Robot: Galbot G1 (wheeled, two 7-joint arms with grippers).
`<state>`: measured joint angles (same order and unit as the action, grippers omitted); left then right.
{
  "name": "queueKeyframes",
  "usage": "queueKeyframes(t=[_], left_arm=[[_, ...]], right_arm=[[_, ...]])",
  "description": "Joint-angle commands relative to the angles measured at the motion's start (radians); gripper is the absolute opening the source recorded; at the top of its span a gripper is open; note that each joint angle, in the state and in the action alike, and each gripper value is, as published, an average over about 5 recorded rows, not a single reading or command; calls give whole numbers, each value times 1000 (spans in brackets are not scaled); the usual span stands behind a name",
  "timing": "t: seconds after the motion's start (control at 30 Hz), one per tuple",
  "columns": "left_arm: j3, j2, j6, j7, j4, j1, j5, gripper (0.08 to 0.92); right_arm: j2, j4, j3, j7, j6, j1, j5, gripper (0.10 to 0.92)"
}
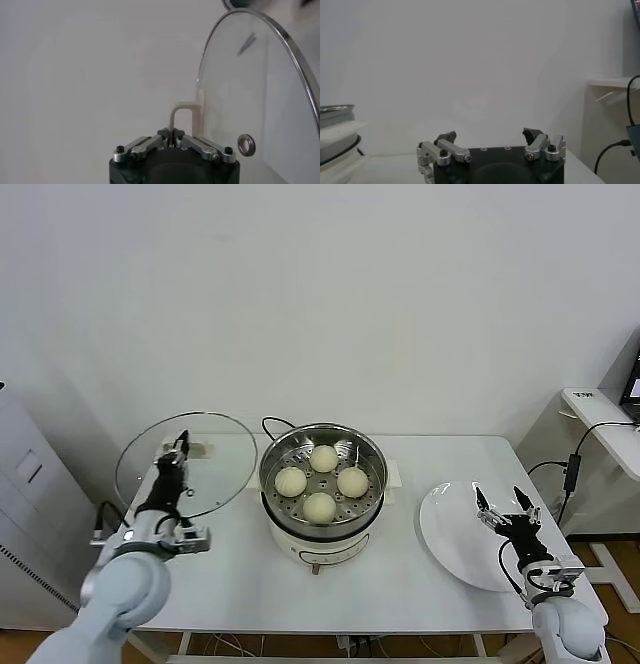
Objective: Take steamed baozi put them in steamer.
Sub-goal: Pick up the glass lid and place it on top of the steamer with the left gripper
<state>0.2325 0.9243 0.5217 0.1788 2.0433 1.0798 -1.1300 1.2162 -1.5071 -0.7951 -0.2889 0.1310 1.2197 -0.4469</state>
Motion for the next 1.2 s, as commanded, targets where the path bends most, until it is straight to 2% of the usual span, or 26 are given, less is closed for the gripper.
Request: queueKeyframes(t=[0.03,0.67,1.2], left_arm=[[-318,79,230,131,31,-222,-165,109],[-476,297,259,148,-159,-309,-293,109],[-508,418,264,140,-284,-326,-337,109]], right_arm=[[0,3,-11,0,0,0,1,823],[-1,30,-10,0,1,-11,7,823],[0,48,-12,0,5,-13,14,823]])
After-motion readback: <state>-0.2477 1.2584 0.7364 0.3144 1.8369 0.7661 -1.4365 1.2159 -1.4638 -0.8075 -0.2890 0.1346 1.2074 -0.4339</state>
